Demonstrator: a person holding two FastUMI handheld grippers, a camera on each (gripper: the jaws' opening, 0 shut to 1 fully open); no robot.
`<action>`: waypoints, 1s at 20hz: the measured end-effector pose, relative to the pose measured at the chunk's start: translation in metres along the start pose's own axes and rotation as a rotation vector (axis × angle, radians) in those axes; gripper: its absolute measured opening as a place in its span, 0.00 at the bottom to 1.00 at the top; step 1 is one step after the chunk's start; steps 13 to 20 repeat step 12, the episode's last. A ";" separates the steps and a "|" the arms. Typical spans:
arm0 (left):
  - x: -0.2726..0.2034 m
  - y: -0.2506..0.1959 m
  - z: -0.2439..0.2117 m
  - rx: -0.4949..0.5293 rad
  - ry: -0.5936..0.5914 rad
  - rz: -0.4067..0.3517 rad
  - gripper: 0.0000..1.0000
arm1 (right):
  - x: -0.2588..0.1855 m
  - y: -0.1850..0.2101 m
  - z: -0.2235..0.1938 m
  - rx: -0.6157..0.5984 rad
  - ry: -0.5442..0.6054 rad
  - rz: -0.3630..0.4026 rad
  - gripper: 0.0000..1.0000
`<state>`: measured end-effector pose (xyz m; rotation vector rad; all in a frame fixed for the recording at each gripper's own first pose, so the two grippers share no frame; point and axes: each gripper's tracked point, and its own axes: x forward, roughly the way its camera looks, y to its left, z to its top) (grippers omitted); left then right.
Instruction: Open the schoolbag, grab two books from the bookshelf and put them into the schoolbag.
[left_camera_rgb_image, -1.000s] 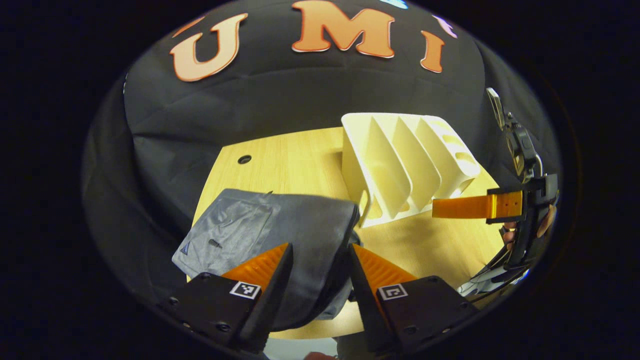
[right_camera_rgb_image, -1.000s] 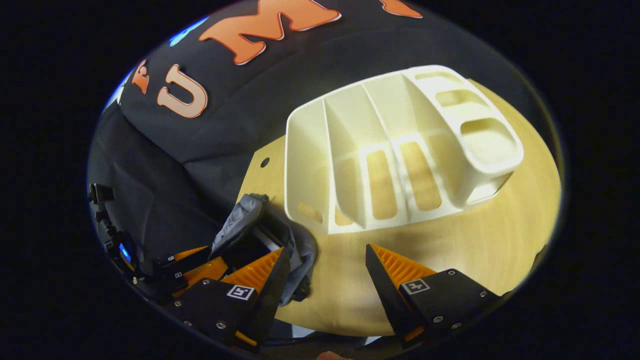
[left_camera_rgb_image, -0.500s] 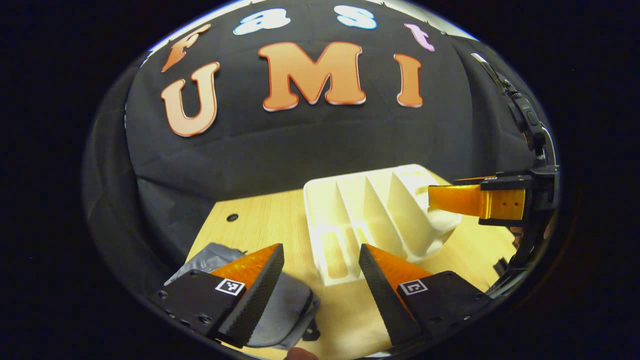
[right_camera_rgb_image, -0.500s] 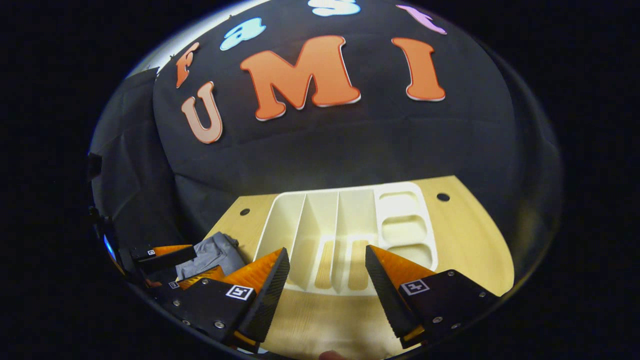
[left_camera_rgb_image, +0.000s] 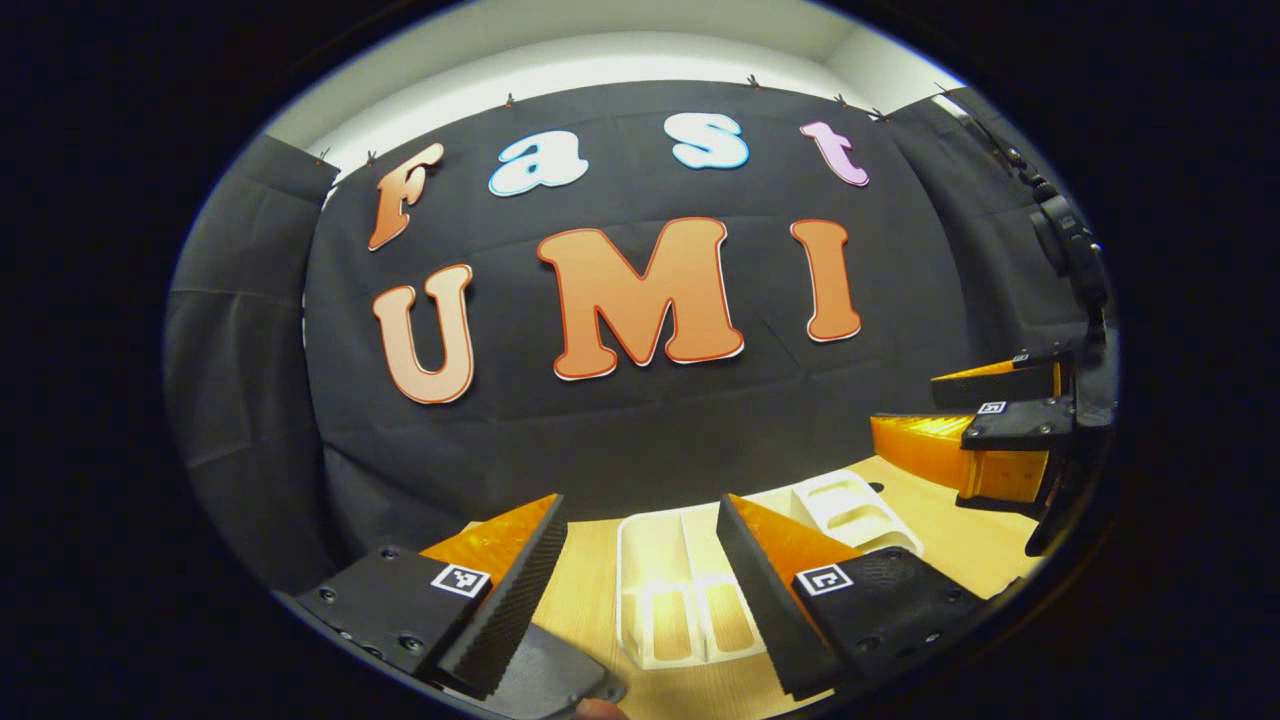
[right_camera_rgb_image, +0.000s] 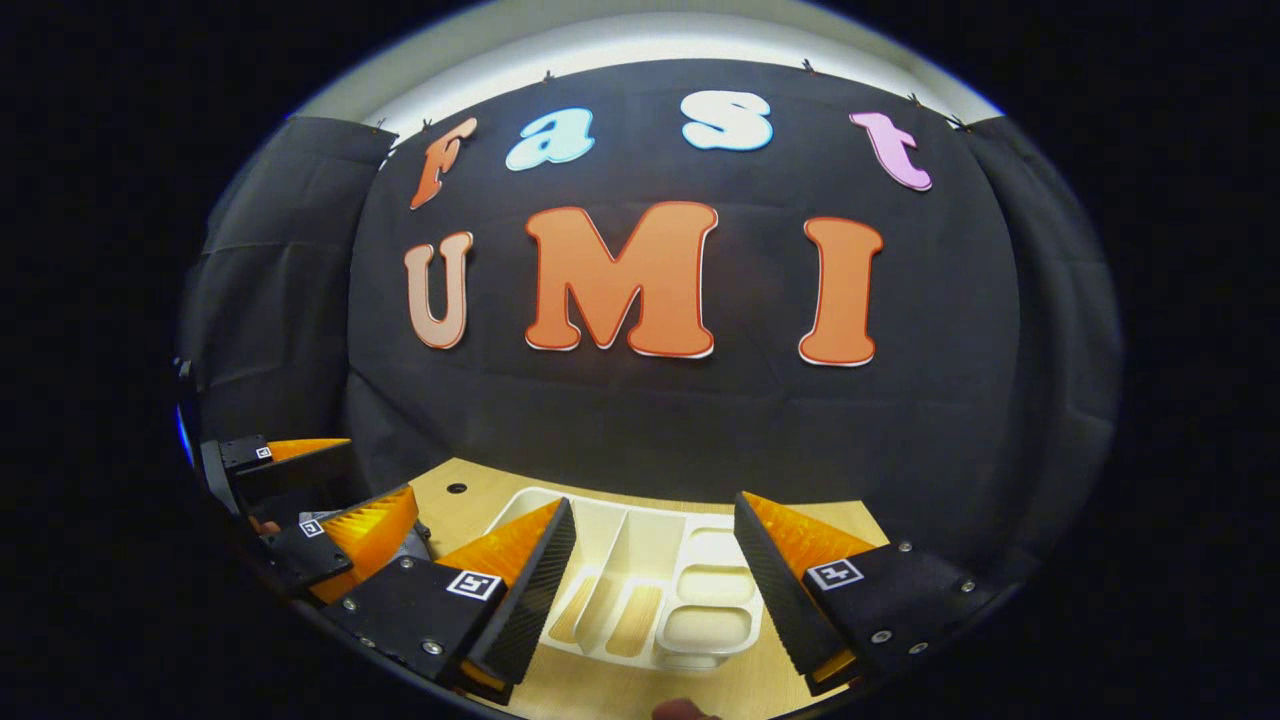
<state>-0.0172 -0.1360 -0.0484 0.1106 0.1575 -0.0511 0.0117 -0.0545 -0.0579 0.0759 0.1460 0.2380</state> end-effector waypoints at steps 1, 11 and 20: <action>-0.001 -0.001 0.003 -0.020 -0.008 0.011 0.95 | -0.004 -0.002 0.003 -0.005 -0.015 0.005 0.95; -0.002 0.021 0.010 -0.053 -0.046 0.056 0.95 | -0.011 -0.007 0.029 -0.053 -0.093 -0.020 0.95; -0.003 0.024 0.011 -0.045 -0.046 0.047 0.95 | -0.010 -0.006 0.031 -0.049 -0.096 -0.038 0.95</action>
